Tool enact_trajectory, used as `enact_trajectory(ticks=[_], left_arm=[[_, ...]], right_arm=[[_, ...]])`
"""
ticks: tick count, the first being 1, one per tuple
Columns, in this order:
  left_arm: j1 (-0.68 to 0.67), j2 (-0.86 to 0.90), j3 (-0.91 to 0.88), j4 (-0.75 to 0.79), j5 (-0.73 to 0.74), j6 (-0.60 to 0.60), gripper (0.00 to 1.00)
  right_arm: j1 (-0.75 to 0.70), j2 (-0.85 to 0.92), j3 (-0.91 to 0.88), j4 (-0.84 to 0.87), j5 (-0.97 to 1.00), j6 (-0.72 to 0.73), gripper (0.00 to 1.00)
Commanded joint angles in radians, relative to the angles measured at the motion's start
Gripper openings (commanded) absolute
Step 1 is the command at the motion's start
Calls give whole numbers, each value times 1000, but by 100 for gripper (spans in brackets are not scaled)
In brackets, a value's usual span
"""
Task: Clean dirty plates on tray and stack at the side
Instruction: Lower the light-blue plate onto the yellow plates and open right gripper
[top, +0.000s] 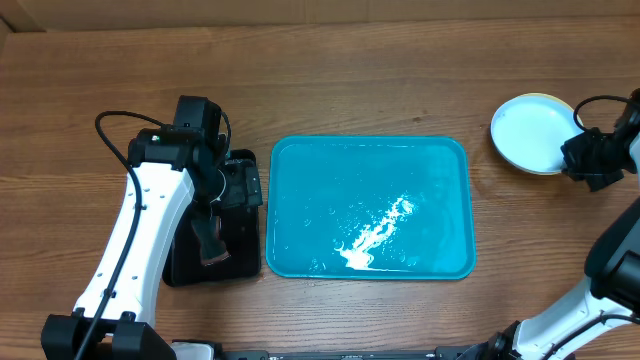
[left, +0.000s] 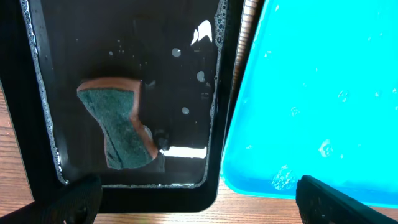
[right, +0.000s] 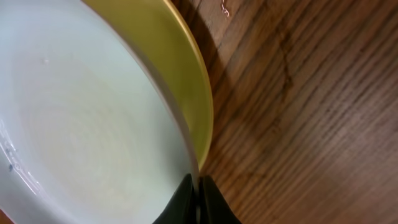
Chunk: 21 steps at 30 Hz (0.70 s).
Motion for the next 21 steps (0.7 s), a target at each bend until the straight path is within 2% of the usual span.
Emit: enact_trajectory(ticks=[1,16,17,19,21], left_arm=[[-7,2,5,1,-1,5,99],[-7,2,5,1,-1,5,100],[-7,2,5,1,-1,5,100],[-7,2,5,1,-1,5,100],[-7,2,5,1,-1,5,100]], right_arm=[[-5,18,22,26,-19,68,4],[-26,22,22,74,-55,91,6],[-26,22,22,73,-56,91,22],[-26,22,22,73,-56,86,77],[-26,22,22,73,-56,74,95]])
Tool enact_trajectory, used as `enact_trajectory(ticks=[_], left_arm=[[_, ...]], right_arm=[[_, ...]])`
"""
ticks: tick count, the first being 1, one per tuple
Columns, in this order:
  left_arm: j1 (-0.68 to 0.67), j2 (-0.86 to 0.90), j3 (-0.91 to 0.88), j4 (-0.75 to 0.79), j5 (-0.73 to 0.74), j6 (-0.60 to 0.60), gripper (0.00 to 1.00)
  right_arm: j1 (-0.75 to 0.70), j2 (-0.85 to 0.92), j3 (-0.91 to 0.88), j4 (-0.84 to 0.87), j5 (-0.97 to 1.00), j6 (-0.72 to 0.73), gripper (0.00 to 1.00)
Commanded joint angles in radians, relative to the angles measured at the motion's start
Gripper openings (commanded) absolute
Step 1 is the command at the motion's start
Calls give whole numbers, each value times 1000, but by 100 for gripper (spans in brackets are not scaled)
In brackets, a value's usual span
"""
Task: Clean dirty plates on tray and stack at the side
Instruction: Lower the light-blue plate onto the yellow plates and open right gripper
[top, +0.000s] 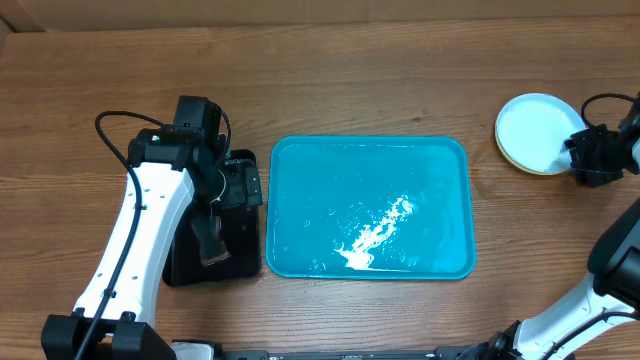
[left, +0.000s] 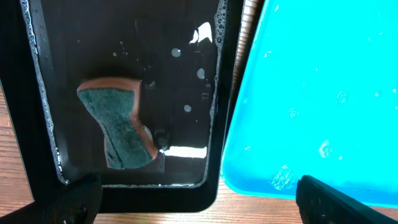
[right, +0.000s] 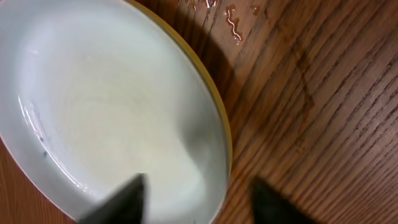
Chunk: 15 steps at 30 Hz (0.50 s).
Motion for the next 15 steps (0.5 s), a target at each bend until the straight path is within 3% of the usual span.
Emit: enact_trajectory(ticks=[1,7,15], left_arm=[[-7,2,5,1,-1,5,100],[-7,2,5,1,-1,5,100],[-7,2,5,1,-1,5,100]], right_arm=[[-5,6,22,4,-5,-25,99],[-5,5,81,-58,-8,-92,100],[15,-55,307,-248,-5,-155,100]])
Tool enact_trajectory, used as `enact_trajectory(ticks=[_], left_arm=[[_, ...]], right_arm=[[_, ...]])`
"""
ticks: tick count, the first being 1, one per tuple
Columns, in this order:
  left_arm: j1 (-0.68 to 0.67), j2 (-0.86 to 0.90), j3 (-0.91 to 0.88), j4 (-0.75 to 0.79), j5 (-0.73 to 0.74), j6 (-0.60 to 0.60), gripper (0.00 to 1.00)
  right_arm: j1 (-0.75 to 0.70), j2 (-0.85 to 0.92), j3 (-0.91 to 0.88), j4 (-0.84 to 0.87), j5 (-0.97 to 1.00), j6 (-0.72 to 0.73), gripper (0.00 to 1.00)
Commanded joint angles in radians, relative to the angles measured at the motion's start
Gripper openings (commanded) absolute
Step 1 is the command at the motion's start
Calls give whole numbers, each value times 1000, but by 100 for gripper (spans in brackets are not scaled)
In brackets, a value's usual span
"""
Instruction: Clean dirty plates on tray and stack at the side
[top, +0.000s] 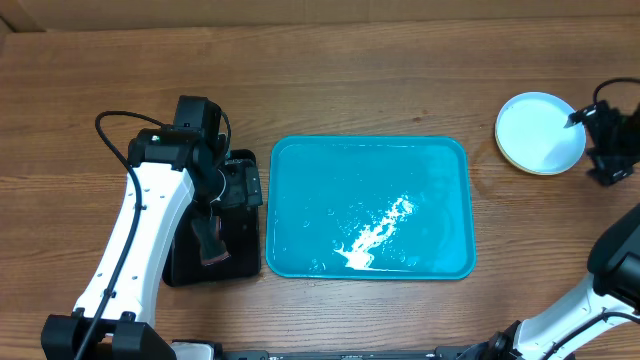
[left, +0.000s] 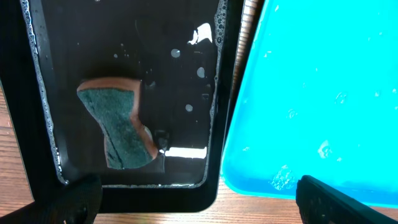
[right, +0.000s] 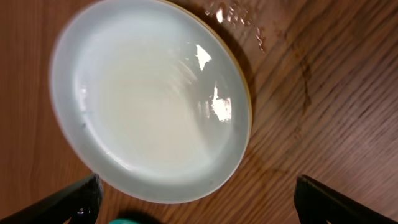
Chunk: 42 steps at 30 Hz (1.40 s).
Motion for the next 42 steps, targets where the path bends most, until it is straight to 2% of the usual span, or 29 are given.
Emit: enact_trajectory(ticks=[1,5,11,16,24,27,31,39,42], left_arm=[[-7,2,5,2,-1,5,100],[-7,2,5,2,-1,5,100],[-7,2,5,2,-1,5,100],[-7,2,5,2,-1,5,100],[-7,2,5,2,-1,5,100],[-7,2,5,2,-1,5,100],[-7,2,5,2,-1,5,100],[-7,2,5,2,-1,5,100],[-7,2,5,2,-1,5,100]], right_arm=[[18,-66,109,-59,-1,-42,100],[53,-115,220,-187,-10,-88,100],[172,-192,331,-427,-92,-249,98],[298,-245,334,-568,-145,-251,100],[483,-267,333,-565,-259,-251,100],[520,-267,334,-537,-247,-262,100],[528,-267,333,-528,-244,-328,100],[528,-268,334,-475,-245,-555,100],[528,-268,333,-438,-256,-583,100]])
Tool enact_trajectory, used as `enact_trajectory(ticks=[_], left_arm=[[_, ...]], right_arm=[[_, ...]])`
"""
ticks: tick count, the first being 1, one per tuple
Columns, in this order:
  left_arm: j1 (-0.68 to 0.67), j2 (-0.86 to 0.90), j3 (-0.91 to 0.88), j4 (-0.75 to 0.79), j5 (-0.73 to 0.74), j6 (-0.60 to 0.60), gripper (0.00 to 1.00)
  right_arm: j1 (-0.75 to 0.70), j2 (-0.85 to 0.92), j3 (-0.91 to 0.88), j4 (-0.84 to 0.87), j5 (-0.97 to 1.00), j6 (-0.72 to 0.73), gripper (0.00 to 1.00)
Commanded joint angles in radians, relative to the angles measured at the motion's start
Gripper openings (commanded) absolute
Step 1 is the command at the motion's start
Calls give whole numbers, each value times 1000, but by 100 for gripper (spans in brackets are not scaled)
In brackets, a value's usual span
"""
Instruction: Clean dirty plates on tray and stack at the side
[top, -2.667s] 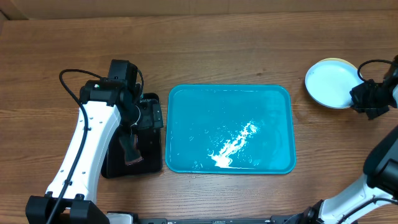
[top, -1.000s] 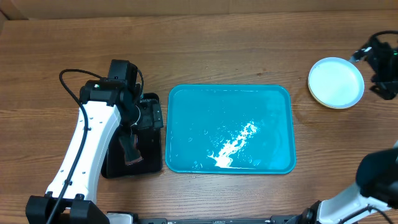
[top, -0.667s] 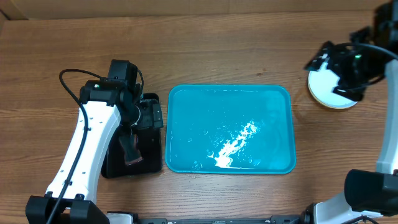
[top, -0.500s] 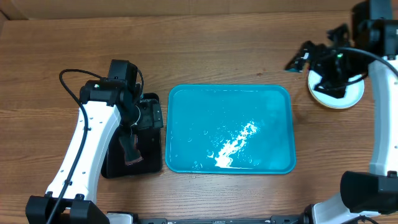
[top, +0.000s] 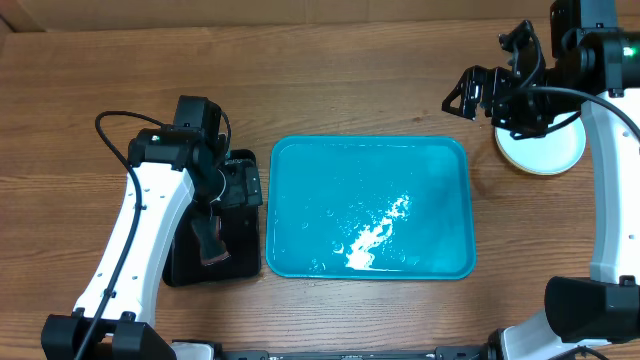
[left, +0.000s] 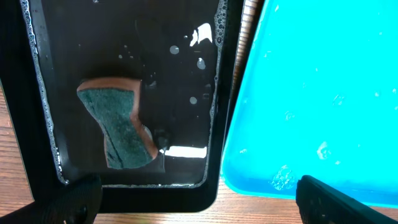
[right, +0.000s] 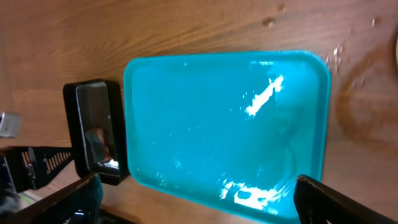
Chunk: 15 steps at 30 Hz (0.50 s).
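The blue tray (top: 300, 160) lies mid-table, wet and streaked with foam, with no plate on it; the right wrist view shows it whole (right: 143, 81). A white plate (top: 550, 155) rests on a yellow one at the right side, partly under my right arm. My right gripper (top: 485, 80) hangs open and empty, high above the table by the tray's far right corner. My left gripper (left: 199, 208) is open and empty over the black basin (left: 219, 112), where a green-and-orange sponge (left: 118, 127) lies in the water.
The black basin (top: 178, 272) stands directly against the tray's left edge. Bare wooden table (top: 330, 80) runs behind the tray and in front of it. My left arm (top: 140, 240) reaches across the table's left part.
My right gripper, which was open just right of the stacked plates, now sits higher and further left, looking down on the whole tray. The left arm, sponge and plates are unchanged.
My right gripper was shut on the white plate's rim as it sat on the yellow plate. Then it was open, with the plate resting there. Then it stood back from the stack, and now it is up near the tray. The left gripper stayed open over the basin.
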Motion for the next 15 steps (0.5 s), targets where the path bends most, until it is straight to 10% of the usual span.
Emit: enact_trajectory(ticks=[1,15], left_arm=[[-7,2,5,1,-1,5,100],[-7,2,5,1,-1,5,100]], right_arm=[[0,-33,17,55,-37,-111,100],[42,-360,-35,405,-27,-185,100]])
